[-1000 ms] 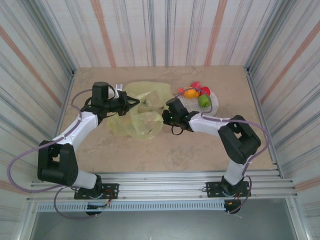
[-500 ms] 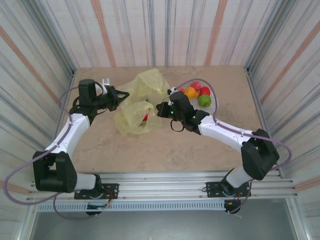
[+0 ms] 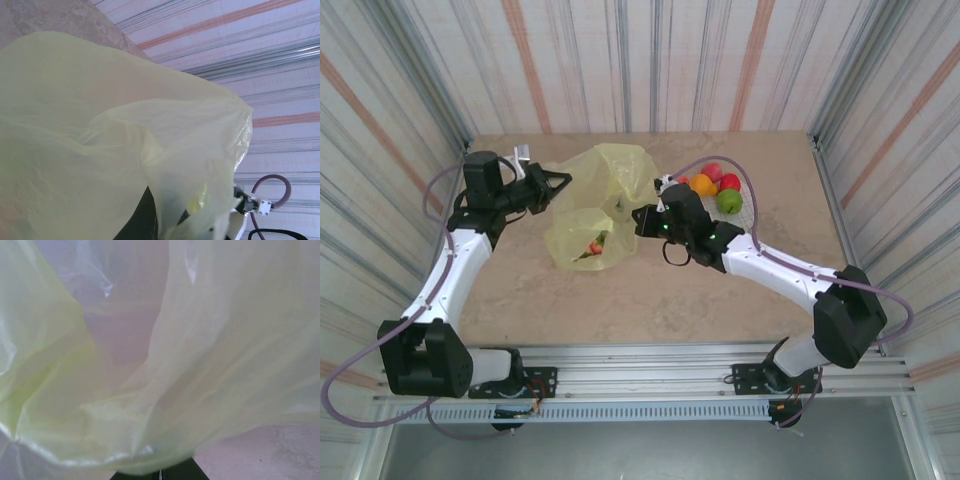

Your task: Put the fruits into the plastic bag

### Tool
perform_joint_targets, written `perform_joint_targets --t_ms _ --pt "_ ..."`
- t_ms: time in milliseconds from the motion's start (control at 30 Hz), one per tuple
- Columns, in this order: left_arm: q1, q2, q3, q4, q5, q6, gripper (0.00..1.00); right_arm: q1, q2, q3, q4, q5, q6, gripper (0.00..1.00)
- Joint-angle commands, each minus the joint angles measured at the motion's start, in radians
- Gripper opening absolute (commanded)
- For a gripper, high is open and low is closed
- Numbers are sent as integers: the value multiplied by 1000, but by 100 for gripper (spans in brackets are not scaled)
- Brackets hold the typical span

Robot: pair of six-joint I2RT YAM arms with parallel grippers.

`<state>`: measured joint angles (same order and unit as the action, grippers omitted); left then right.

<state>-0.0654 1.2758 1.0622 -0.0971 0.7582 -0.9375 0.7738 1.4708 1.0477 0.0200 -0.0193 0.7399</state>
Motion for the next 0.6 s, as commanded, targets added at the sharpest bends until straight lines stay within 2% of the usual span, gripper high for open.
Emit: perform_joint_targets --t_ms 0,133,267,467,567 --pt "-16 -4 -8 -22 -7 33 0 -15 32 -38 -63 0 -28 7" --pt "-79 27 -15 -37 -28 45 0 -55 24 -41 -127 -46 -60 15" --pt "-118 57 -19 -23 -33 19 0 -87 -38 -35 -211 -66 -130 34" --pt "-122 73 -24 -18 -47 -20 0 -150 -159 -38 -343 -128 -203 63" --pt "-122 81 -23 -19 -53 -40 0 -164 -222 -38 -397 -121 -240 72"
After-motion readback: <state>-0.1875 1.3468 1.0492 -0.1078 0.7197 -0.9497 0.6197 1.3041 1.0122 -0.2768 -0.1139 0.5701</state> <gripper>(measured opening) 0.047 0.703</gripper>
